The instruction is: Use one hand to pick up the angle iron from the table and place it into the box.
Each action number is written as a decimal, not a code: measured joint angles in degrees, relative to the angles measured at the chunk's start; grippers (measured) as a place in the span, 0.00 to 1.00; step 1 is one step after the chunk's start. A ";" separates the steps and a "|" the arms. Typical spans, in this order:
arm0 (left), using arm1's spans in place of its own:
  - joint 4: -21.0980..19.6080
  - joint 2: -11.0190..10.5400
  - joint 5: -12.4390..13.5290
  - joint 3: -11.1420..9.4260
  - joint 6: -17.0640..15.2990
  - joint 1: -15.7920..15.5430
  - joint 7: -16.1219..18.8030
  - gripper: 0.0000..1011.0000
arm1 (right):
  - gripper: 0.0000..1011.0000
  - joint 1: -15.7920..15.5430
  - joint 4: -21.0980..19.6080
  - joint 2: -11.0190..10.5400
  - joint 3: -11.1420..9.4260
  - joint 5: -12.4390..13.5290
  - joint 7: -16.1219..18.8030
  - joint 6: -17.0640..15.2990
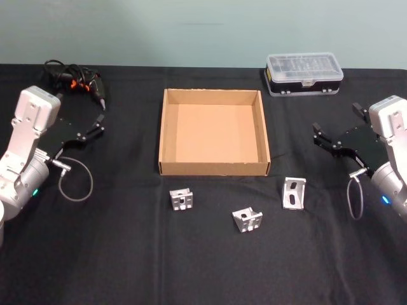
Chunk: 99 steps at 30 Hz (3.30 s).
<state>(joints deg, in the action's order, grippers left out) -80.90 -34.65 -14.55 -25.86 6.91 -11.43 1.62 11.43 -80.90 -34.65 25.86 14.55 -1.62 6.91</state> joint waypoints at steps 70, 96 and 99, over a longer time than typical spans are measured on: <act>0.00 0.00 0.01 0.00 0.00 0.00 0.00 1.00 | 0.99 -5.08 -5.76 -12.45 -4.32 15.35 39.36 -6.22; 0.00 0.00 0.00 0.00 0.00 -0.01 0.00 1.00 | 0.99 -3.10 -5.62 -6.58 -3.18 11.17 34.08 -14.40; 0.00 0.00 0.00 -0.01 -0.01 0.00 0.00 1.00 | 0.99 -3.01 -5.63 -6.32 -3.09 10.83 33.60 -14.93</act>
<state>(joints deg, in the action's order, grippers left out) -80.90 -34.64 -14.55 -25.87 6.89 -11.43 1.62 8.42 -86.53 -40.96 22.77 25.38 31.98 -8.02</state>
